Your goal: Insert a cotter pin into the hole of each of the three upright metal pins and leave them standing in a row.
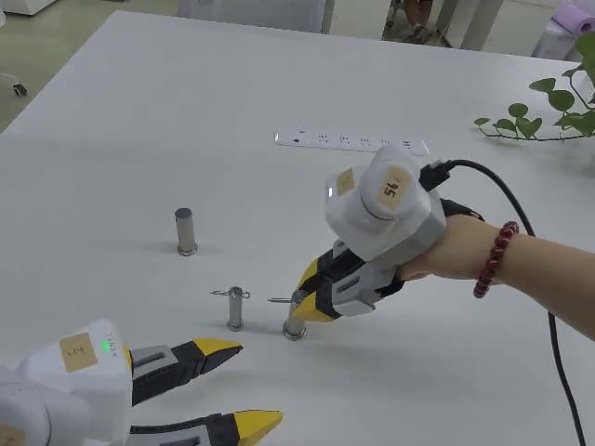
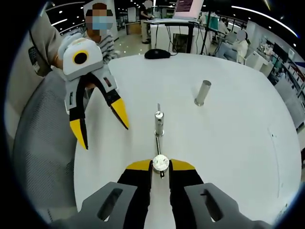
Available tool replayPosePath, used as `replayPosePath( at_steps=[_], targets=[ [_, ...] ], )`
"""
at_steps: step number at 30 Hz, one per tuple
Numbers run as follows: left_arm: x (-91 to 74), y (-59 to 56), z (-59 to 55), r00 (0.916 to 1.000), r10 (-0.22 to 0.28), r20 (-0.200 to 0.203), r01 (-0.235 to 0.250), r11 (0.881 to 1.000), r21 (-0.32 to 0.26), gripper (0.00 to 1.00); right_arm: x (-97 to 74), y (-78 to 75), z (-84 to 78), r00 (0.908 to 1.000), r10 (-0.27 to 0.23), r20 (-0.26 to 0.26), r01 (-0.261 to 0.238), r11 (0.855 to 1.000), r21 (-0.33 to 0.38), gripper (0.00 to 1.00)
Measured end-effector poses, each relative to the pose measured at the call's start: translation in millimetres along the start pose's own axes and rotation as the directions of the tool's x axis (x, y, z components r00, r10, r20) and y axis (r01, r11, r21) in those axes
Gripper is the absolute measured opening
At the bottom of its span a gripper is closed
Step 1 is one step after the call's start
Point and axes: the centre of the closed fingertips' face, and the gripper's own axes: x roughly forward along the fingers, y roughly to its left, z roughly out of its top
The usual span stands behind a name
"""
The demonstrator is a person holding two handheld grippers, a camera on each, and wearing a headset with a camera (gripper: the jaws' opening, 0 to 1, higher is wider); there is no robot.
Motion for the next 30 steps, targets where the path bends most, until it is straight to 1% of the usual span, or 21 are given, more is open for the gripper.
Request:
replayPosePath(
  at_steps=[9,19,27,30],
  targets=[
    [-0.6,-0.4,-1.0,1.0,0.001,-0.003,-0.001,1.0,-0.001,0.45,-0.3,-2.2,1.0,0.9999,-0.011,0.005,0.01,1.0,0.003,0.14],
    [-1.0,-0.4,-1.3,1.0,0.002,-0.004,-0.002,1.0,0.0,0.45,-0.2,-3.7,1.3,0.9998,-0.021,0.005,0.021,1.0,-0.01,0.14],
    [-0.7,-0.8,-0.7,1.0,0.001,-0.003,-0.001,1.0,0.0,0.45,0.3,-4.4,0.6,0.9996,-0.027,-0.001,0.027,1.0,-0.002,0.14],
    [-0.5,-0.8,-1.3,1.0,0.001,-0.006,-0.001,1.0,-0.001,0.45,2.5,-4.1,-2.9,0.9994,-0.03,-0.02,0.03,1.0,-0.004,0.14]
  ],
)
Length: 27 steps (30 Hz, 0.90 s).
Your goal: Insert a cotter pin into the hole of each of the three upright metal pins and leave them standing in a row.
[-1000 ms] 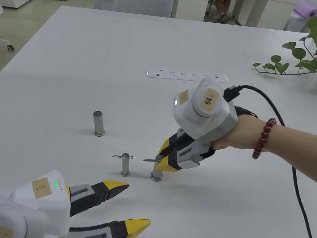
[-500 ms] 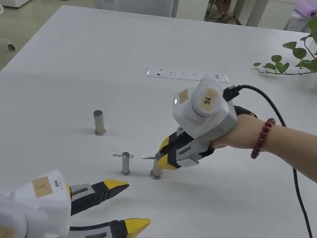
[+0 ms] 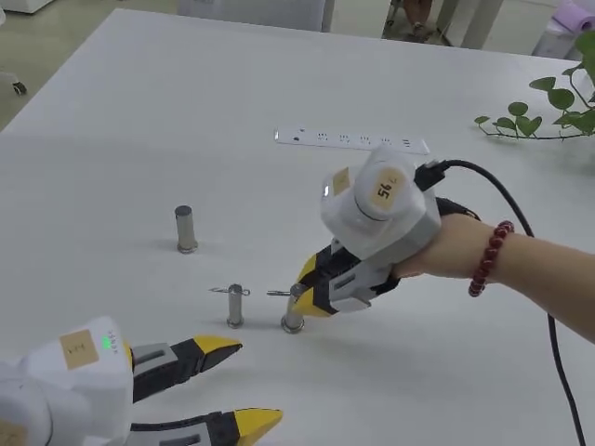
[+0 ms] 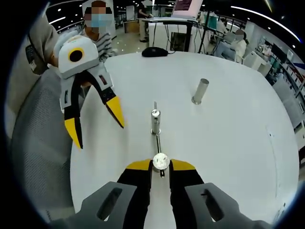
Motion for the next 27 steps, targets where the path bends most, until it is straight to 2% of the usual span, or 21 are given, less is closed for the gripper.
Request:
replayPosePath(
  at_steps=[10,19,27],
  targets=[
    [-0.5,0.0,-0.7,1.0,-0.001,-0.002,0.001,1.0,-0.004,0.48,1.1,0.2,-1.3,1.0,0.005,0.009,-0.005,0.999,0.043,0.18],
    [-2.7,1.8,3.3,1.0,0.007,0.005,-0.007,1.0,-0.008,0.52,-6.3,-0.5,4.7,0.998,-0.01,0.062,0.003,0.992,0.124,0.27],
    [-8.9,2.9,8.5,0.9996,0.027,0.009,-0.027,1.0,-0.013,0.56,-21.4,0.0,9.7,0.9922,-0.046,0.116,0.022,0.98,0.197,0.37]
  ],
)
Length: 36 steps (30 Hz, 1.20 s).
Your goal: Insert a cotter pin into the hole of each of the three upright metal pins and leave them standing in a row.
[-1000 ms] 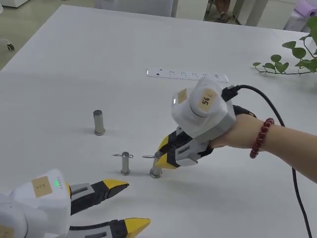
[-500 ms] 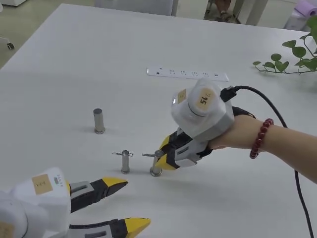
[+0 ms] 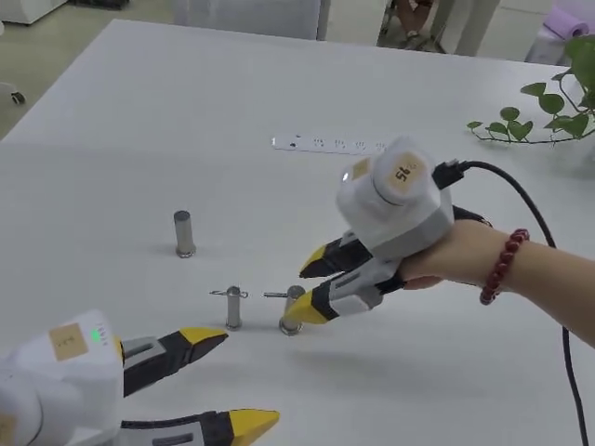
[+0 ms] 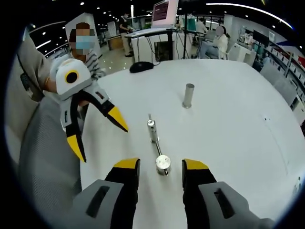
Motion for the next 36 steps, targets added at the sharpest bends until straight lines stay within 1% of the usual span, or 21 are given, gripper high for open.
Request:
replayPosePath(
  at_steps=[6,11,12,17,19,21,22,24,27,30,32,35,36],
  targets=[
    [-6.2,1.6,2.4,0.9998,0.019,0.003,-0.019,1.0,-0.011,0.59,-12.8,4.5,3.5,0.9986,-0.018,0.05,0.016,0.999,0.045,0.44],
    [-10.8,3.1,3.3,0.9994,0.035,0.005,-0.035,0.999,-0.016,0.6,-23.1,7.3,2.9,0.9957,-0.039,0.084,0.033,0.997,0.076,0.47],
    [-11.5,3.0,3.8,0.9993,0.036,0.006,-0.036,0.999,-0.017,0.6,-25.9,8.0,2.5,0.9944,-0.047,0.094,0.038,0.995,0.092,0.49],
    [-15.3,2.9,6.8,0.9987,0.049,0.009,-0.049,0.999,-0.018,0.6,-38.5,10.1,-0.1,0.9885,-0.076,0.131,0.06,0.99,0.125,0.51],
    [-16.7,3.1,7.8,0.9984,0.055,0.01,-0.055,0.998,-0.02,0.6,-42.9,11.4,-0.6,0.9856,-0.085,0.147,0.064,0.988,0.141,0.54],
    [-18.6,3.0,9.0,0.9981,0.06,0.013,-0.06,0.998,-0.022,0.6,-48.9,12.5,-1.9,0.9818,-0.098,0.162,0.073,0.985,0.154,0.57],
    [-19.8,3.2,9.5,0.9978,0.065,0.012,-0.065,0.998,-0.023,0.61,-53.1,12.2,-1.9,0.9775,-0.115,0.177,0.087,0.984,0.158,0.57],
    [-21.7,3.2,9.7,0.9975,0.07,0.007,-0.07,0.997,-0.024,0.61,-59.5,14.2,-2.3,0.9712,-0.126,0.202,0.091,0.981,0.172,0.58],
    [-25.4,3.6,11.7,0.9966,0.08,0.017,-0.079,0.996,-0.036,0.61,-66.9,18.1,-6.8,0.9663,-0.142,0.215,0.102,0.978,0.184,0.59],
    [-29.1,4.8,13.6,0.9955,0.09,0.032,-0.088,0.995,-0.052,0.62,-74.7,20.2,-10.4,0.9551,-0.168,0.244,0.115,0.969,0.217,0.62],
    [-31.1,5.7,13.0,0.995,0.096,0.029,-0.094,0.994,-0.057,0.62,-79.3,20.6,-14.9,0.9493,-0.187,0.252,0.13,0.965,0.228,0.67],
    [-33.8,7.6,12.4,0.9937,0.109,0.028,-0.107,0.992,-0.066,0.62,-85.1,21.1,-20.6,0.94,-0.212,0.268,0.145,0.957,0.25,0.67],
    [-34.4,7.7,12.3,0.9935,0.111,0.026,-0.109,0.992,-0.066,0.63,-86.0,22.0,-22.7,0.9397,-0.213,0.267,0.143,0.955,0.26,0.67]
  ],
)
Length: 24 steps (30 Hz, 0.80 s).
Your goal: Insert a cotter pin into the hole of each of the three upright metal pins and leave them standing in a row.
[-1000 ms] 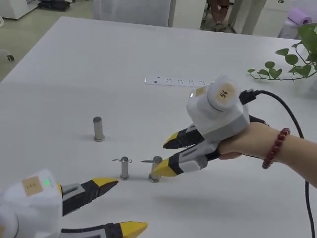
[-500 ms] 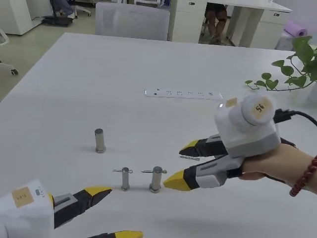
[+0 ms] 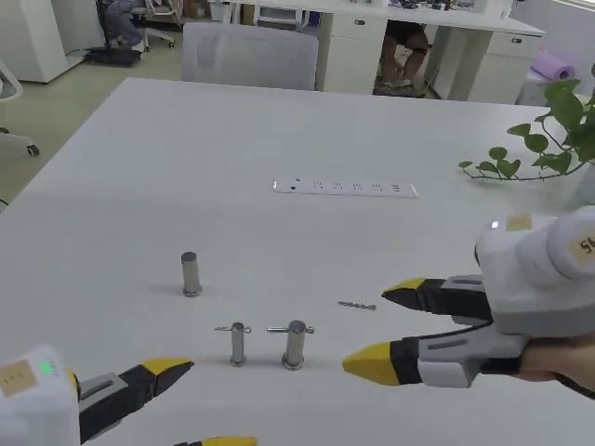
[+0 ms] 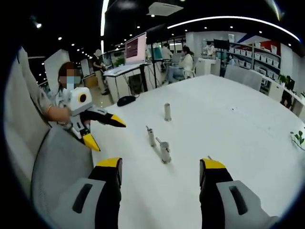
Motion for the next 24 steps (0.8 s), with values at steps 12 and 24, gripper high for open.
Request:
replayPosePath(
  at_steps=[12,24],
  targets=[
    [-10.7,5.2,8.4,0.9988,0.047,0.017,-0.046,0.998,-0.033,0.63,-10.7,8.8,-15.0,0.9994,-0.014,0.032,0.013,0.999,0.035,0.74],
    [-19.3,32.3,19.8,0.9936,0.11,0.028,-0.109,0.994,-0.033,0.63,-15.1,13.7,-23.2,0.9982,-0.031,0.052,0.029,0.998,0.046,0.82]
  ],
)
